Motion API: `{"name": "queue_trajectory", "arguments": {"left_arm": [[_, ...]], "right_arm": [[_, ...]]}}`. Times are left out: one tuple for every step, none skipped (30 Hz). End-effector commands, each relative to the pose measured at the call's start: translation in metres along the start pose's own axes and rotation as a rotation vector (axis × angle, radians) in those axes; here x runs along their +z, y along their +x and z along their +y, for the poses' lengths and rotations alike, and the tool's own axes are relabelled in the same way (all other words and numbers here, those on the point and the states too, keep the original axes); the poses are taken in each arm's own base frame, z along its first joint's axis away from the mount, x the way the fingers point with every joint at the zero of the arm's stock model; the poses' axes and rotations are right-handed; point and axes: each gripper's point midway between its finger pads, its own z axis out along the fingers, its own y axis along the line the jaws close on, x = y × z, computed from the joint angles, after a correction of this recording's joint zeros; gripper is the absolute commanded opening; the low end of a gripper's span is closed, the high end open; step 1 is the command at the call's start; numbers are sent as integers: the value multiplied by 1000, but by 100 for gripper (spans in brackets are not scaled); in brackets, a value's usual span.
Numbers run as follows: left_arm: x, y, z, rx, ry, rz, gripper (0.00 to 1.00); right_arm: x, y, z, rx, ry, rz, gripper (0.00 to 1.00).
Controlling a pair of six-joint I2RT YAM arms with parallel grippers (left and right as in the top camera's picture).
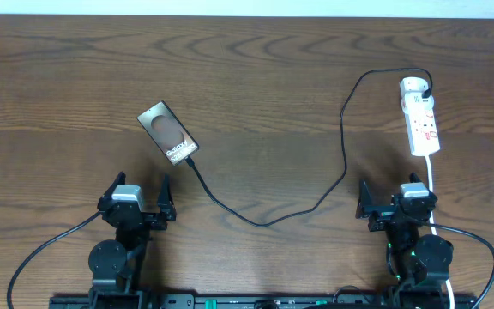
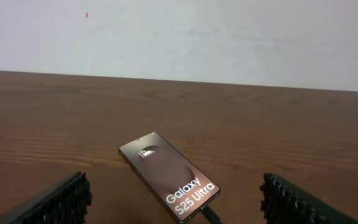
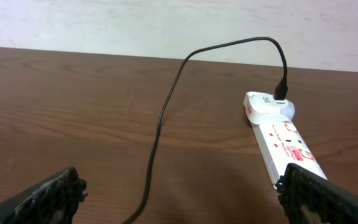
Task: Plug charger to phone and switch on socket
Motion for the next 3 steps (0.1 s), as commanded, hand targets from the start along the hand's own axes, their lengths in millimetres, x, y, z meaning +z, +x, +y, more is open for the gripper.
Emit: {"name": "queue_trajectory", "arguments": {"left_arm": [[1,15,1,9,2,47,86],[1,15,1,9,2,47,86],[1,15,1,9,2,47,86]], "right_arm": [[0,0,-1,13,8,-1,99],[0,0,-1,13,8,-1,99],[0,0,-1,13,8,-1,99]]}}
